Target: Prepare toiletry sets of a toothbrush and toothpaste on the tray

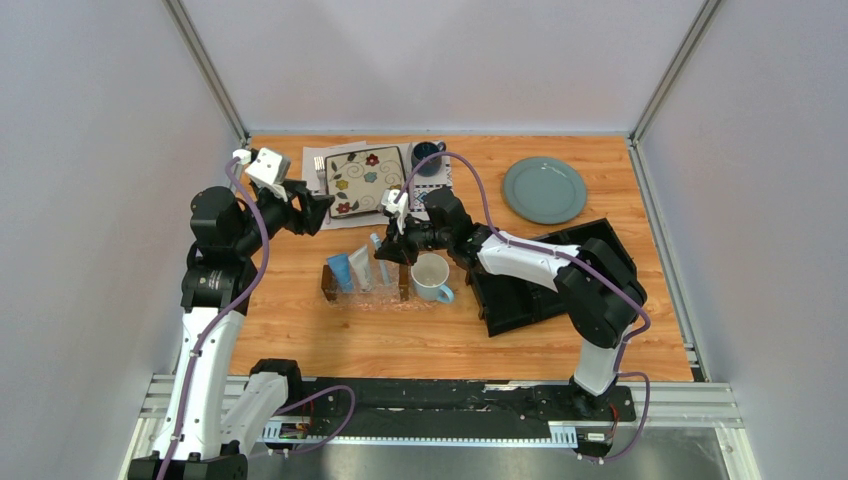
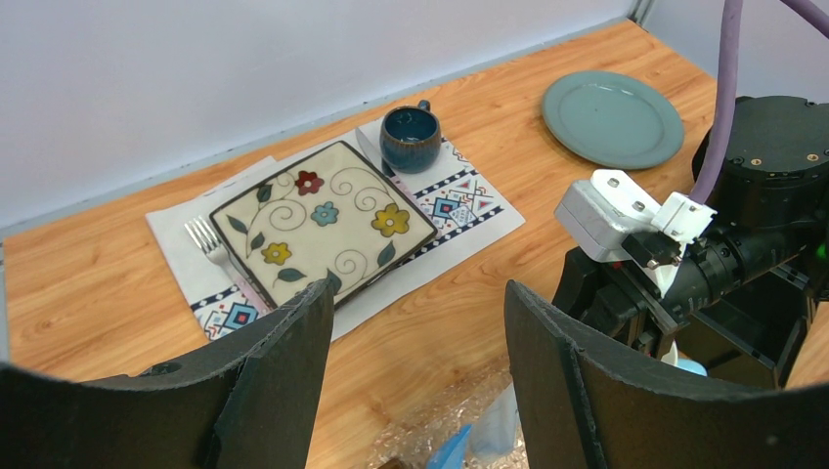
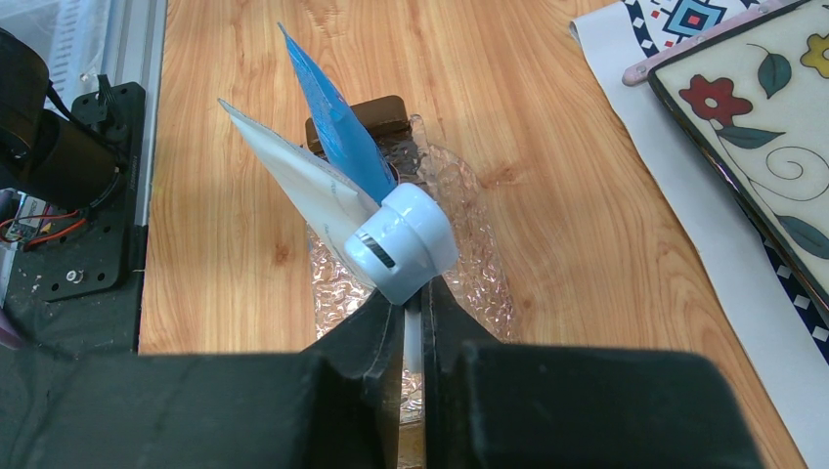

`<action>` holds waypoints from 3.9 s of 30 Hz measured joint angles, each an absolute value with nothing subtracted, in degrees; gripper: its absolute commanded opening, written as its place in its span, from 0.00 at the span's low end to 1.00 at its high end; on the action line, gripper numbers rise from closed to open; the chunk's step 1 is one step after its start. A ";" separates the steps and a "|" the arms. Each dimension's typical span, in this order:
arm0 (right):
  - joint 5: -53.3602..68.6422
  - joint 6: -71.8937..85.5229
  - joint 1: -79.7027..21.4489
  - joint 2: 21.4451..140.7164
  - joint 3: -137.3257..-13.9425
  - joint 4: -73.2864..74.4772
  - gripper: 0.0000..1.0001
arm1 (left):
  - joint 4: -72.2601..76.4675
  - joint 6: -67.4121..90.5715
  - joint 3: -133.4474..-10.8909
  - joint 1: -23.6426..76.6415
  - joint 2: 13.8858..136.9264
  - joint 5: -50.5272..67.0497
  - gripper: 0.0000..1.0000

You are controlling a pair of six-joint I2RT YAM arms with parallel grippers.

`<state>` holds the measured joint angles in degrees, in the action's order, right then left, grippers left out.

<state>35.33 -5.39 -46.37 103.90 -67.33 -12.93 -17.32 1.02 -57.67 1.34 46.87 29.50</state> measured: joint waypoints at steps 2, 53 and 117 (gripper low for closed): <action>35.27 -5.39 -46.37 103.90 -67.33 -12.91 0.10 | -17.32 1.02 -57.67 1.34 46.87 29.50 0.72; 32.36 -6.13 -46.02 103.90 -67.33 -12.69 0.27 | -16.91 1.06 -56.71 1.02 46.83 30.59 0.72; -13.61 -11.94 -16.53 55.92 -65.93 24.73 1.00 | -21.87 -5.72 -57.82 -0.10 46.44 10.31 0.92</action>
<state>-13.61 -11.94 -16.53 55.92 -65.93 24.73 -21.87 -5.72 -57.82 -0.10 46.44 10.31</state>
